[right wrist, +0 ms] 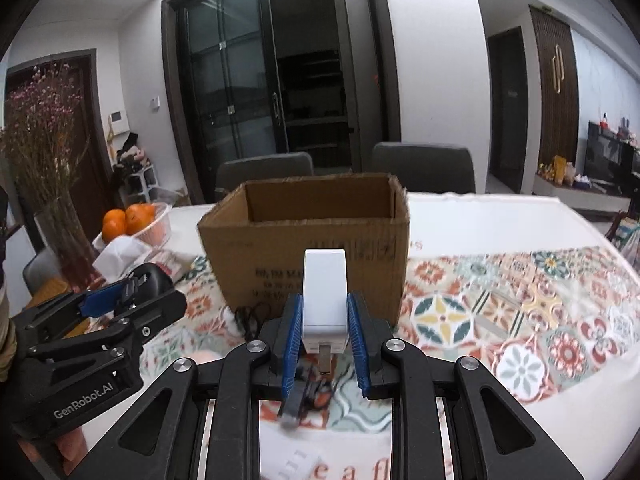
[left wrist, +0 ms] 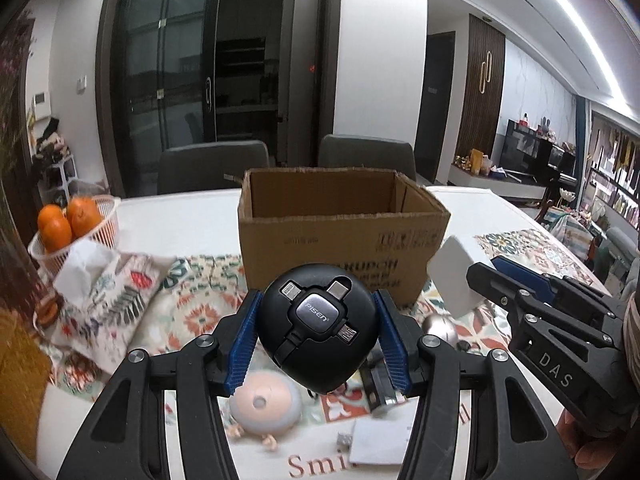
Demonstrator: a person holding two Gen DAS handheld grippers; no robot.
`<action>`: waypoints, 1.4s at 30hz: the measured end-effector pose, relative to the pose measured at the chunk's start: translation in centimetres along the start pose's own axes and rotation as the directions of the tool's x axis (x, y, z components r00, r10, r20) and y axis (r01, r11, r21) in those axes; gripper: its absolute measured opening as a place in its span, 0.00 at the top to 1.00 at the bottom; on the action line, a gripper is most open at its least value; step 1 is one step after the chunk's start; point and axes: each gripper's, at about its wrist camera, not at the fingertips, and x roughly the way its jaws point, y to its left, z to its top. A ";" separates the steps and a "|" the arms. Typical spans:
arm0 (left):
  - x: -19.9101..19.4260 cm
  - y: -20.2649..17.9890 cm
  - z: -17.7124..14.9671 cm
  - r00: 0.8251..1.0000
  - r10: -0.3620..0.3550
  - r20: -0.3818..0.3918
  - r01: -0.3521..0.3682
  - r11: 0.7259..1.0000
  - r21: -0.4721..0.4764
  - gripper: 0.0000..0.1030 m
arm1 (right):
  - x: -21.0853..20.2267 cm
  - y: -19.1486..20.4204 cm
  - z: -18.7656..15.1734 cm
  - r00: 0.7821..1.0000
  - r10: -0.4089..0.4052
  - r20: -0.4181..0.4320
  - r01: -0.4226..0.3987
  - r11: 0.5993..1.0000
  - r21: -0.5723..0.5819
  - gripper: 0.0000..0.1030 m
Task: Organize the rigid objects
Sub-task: 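Carry the reel and adapter over the cardboard box and release both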
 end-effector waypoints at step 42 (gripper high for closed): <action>10.2 0.4 12.1 0.990 -0.039 -0.137 0.053 0.994 0.099 0.47 | 7.7 -1.9 11.5 1.000 0.021 0.005 -0.021 1.000 -0.013 0.77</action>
